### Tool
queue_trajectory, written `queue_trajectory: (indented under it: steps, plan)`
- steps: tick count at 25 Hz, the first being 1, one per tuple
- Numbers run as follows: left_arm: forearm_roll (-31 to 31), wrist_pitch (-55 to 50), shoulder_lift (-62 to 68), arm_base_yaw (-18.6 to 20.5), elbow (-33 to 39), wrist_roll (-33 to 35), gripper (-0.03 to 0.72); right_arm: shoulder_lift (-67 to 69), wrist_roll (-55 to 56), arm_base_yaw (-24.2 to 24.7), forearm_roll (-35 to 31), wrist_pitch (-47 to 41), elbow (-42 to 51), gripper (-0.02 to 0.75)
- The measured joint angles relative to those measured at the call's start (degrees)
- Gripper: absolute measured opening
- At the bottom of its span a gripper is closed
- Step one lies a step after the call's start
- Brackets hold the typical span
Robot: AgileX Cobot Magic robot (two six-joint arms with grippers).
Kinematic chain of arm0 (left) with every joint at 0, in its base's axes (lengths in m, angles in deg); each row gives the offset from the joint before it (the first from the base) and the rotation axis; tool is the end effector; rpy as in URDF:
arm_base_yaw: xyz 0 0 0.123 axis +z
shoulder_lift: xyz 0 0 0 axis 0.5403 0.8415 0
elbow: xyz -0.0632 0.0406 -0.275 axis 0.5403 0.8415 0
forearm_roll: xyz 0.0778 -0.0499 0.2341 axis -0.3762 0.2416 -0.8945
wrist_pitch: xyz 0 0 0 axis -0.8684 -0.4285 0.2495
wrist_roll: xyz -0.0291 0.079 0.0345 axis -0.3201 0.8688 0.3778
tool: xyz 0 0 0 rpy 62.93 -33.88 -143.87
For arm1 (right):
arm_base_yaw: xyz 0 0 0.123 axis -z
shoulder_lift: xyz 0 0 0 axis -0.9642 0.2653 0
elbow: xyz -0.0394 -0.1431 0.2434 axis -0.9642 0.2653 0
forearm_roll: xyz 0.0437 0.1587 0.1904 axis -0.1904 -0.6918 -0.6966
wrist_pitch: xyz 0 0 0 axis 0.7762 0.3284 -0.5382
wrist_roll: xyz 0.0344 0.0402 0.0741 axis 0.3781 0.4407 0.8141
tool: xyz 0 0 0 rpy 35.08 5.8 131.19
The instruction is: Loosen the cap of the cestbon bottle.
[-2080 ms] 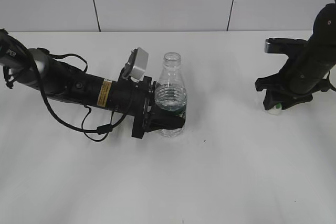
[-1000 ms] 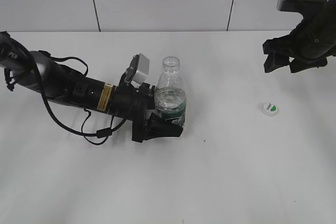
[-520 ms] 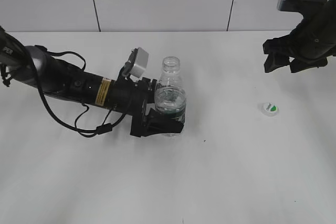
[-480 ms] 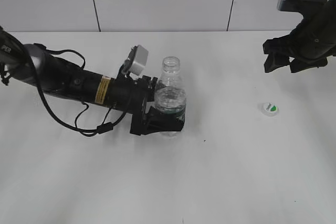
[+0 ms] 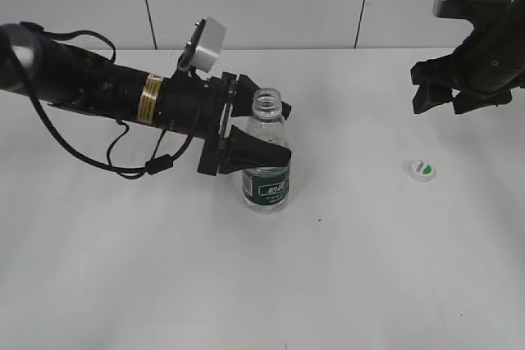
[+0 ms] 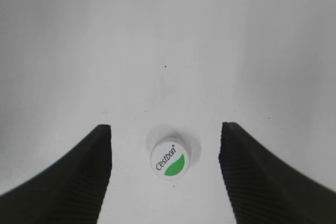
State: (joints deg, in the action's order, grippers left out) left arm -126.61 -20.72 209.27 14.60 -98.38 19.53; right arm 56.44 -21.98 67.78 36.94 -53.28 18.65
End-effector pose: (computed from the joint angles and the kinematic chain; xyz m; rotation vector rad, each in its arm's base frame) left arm 0.3587 -0.2063 0.1294 1.4656 1.4351 -1.1536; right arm 0.3822 0.0562 0.1895 -0.2012 2.6886 0.1879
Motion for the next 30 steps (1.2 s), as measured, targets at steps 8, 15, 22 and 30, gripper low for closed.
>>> queue_trajectory:
  steps: [8, 15, 22, 30]
  plan:
    - [1.29, -1.24, -6.0, 0.0, 0.0, -0.89, 0.554, 0.0, 0.07, 0.0, 0.0, -0.01, 0.0, 0.491]
    - [1.36, -1.37, -13.89, 0.0, 0.02, -1.43, 0.534, 0.0, 0.07, 0.0, 0.0, -1.26, 0.0, 0.491]
    - [1.25, -16.39, -21.65, -0.05, 0.02, -1.45, 0.534, -0.47, 0.07, 0.0, 0.0, -2.77, 0.0, 0.491]
    - [2.87, -61.22, -25.41, -0.05, 0.08, -2.35, 0.531, -5.26, 0.07, 0.0, 0.1, -4.2, 0.0, 0.491]
